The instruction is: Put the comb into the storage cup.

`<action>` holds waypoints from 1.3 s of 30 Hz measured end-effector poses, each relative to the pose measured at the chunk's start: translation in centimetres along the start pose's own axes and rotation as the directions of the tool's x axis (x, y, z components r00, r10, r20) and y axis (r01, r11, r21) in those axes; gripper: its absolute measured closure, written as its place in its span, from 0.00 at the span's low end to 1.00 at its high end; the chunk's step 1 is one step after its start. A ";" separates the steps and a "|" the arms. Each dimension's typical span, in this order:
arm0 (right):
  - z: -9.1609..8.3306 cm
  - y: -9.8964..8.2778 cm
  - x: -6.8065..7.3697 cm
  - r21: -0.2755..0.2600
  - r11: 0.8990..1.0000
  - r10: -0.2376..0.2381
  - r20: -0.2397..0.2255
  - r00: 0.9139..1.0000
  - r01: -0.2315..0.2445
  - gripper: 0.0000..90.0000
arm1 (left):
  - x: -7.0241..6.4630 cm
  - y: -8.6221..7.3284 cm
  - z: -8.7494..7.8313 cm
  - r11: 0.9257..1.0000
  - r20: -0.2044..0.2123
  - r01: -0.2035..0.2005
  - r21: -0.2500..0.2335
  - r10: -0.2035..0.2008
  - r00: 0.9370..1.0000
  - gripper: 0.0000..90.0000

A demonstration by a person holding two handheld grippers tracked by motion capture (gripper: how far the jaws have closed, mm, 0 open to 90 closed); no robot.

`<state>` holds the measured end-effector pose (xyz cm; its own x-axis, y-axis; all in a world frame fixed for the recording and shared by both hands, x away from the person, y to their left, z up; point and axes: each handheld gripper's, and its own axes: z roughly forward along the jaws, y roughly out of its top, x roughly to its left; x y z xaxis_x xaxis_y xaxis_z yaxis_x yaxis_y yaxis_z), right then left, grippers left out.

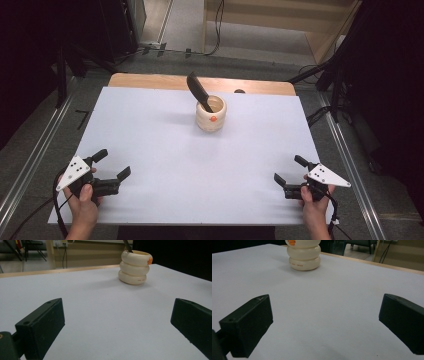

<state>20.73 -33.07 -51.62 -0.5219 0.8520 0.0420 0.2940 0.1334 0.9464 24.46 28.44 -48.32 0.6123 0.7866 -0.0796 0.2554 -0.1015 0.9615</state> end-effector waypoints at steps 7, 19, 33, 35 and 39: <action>0.0 0.0 0.0 0.000 1.000 -0.002 0.001 1.000 0.002 0.00 | 0.6 -0.3 -1.0 1.000 -0.020 0.006 0.004 -0.006 1.000 0.00; 0.1 0.0 0.0 0.001 1.000 0.002 0.006 1.000 -0.002 0.00 | 2.1 -0.6 -2.7 1.000 -0.060 0.005 0.017 -0.004 0.998 0.00; 0.1 0.0 0.0 0.000 1.000 0.003 0.003 1.000 -0.003 0.00 | 2.5 -1.4 -2.6 0.999 -0.038 0.053 0.007 -0.053 0.998 0.00; 0.1 0.0 0.0 0.000 1.000 -0.002 0.003 1.000 0.002 0.00 | 2.5 -1.4 -2.5 0.999 -0.037 0.051 0.008 -0.050 0.998 0.00; 0.2 0.0 0.0 0.003 1.000 -0.004 0.005 1.000 0.004 0.00 | 2.4 -1.4 -2.5 0.999 -0.035 0.047 0.011 -0.047 0.998 0.00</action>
<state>20.82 -32.96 -51.71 -0.5194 0.8537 0.0364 0.2940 0.1386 0.9457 23.71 31.96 -49.22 0.5734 0.8112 -0.1151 0.2925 -0.0714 0.9536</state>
